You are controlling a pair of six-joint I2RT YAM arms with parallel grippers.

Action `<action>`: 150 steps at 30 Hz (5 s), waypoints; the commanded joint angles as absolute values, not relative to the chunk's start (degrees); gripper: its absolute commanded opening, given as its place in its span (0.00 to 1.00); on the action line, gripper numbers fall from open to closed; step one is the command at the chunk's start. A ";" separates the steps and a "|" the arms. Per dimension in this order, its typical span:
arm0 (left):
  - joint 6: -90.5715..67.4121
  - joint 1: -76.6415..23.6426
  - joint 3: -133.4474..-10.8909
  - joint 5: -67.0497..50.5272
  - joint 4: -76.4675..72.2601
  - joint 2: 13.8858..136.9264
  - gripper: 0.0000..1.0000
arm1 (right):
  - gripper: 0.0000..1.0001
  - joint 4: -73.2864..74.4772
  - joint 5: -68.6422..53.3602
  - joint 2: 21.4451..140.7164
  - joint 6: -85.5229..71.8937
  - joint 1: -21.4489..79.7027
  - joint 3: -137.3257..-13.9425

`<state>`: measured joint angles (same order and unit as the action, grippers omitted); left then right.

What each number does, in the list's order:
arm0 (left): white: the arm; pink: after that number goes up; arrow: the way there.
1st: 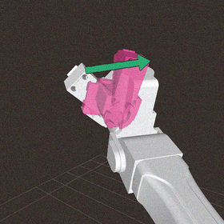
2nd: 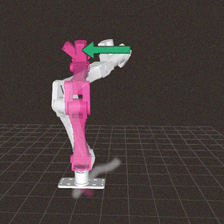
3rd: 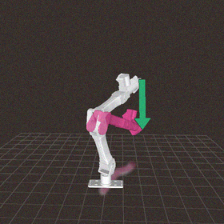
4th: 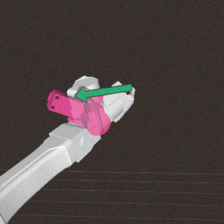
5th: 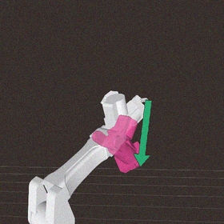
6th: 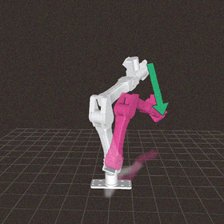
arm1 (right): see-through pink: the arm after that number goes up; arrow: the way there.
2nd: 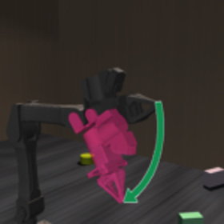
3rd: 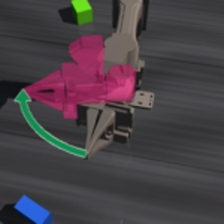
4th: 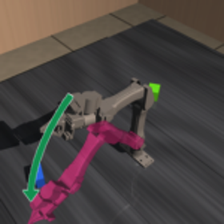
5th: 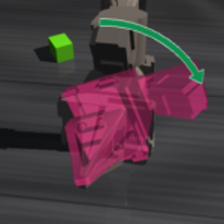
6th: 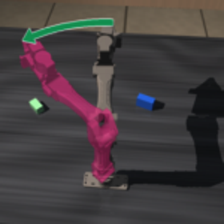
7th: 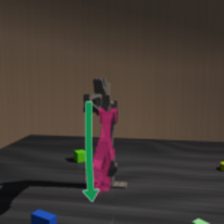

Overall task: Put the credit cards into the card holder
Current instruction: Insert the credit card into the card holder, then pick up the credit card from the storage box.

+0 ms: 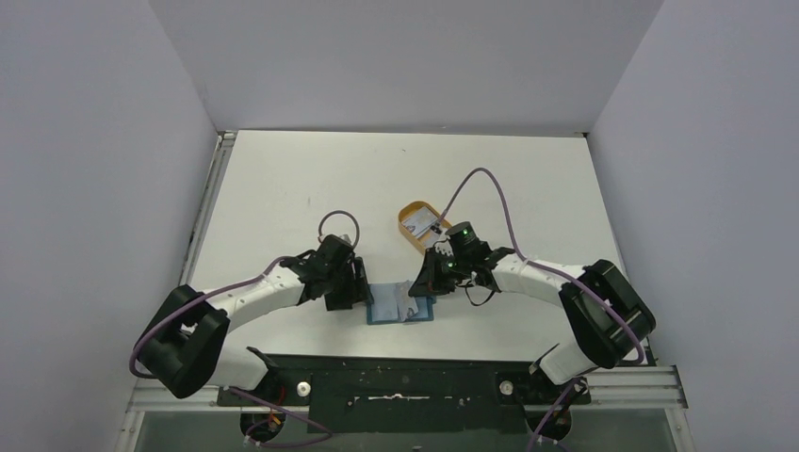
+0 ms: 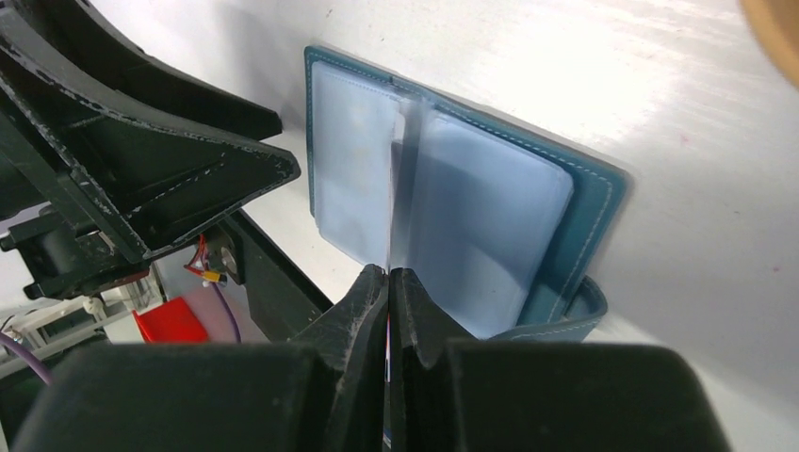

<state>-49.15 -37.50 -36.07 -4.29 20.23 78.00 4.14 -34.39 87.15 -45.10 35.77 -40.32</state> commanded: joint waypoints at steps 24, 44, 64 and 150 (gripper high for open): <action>-48.69 -37.28 -36.47 -9.23 16.02 83.32 0.53 | 0.00 -8.06 -29.40 91.19 -50.85 37.86 -37.17; -49.39 -37.35 -35.35 -10.52 14.31 83.35 0.51 | 0.00 -9.56 -22.11 92.15 -54.71 40.31 -35.36; -50.66 -37.40 -34.52 -12.25 11.59 83.32 0.50 | 0.00 -9.58 -19.09 94.07 -56.86 45.99 -38.42; -42.10 -35.68 -36.74 10.15 43.77 44.22 0.92 | 0.59 2.41 15.36 108.68 -76.46 33.73 -63.51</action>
